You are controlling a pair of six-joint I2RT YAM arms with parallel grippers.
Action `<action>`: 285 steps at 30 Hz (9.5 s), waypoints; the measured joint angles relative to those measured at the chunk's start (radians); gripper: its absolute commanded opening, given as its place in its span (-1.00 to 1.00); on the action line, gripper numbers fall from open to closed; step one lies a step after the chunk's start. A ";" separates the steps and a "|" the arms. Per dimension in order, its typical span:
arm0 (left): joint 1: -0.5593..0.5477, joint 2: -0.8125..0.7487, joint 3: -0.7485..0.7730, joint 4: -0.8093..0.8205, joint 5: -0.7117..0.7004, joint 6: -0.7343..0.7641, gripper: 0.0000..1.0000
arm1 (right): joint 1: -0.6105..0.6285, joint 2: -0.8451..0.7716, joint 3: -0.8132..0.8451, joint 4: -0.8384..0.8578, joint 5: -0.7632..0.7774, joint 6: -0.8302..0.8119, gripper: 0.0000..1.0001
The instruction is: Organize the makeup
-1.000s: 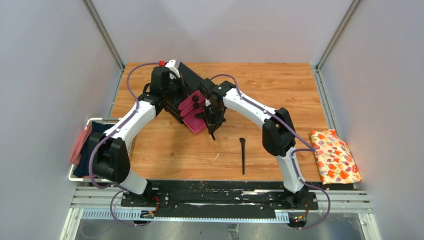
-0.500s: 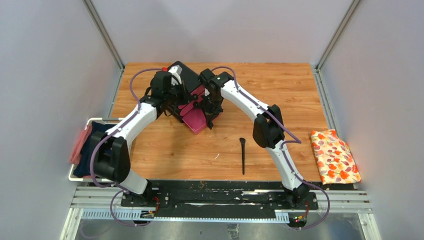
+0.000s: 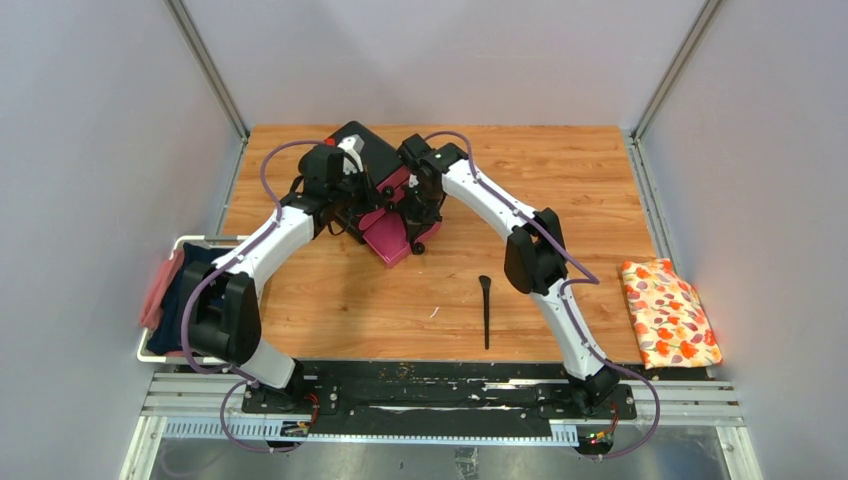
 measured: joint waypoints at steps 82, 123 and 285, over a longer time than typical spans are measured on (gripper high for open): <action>0.002 0.041 -0.007 -0.018 -0.022 0.015 -1.00 | 0.027 -0.750 -1.303 0.476 0.412 0.106 -0.28; 0.002 0.029 -0.007 -0.062 -0.048 0.035 -1.00 | 0.032 -0.093 -0.253 0.471 0.060 0.068 -1.00; 0.064 -0.197 0.240 -0.298 -0.561 0.060 -0.98 | -0.017 -0.287 -0.460 0.702 0.115 -0.169 -0.72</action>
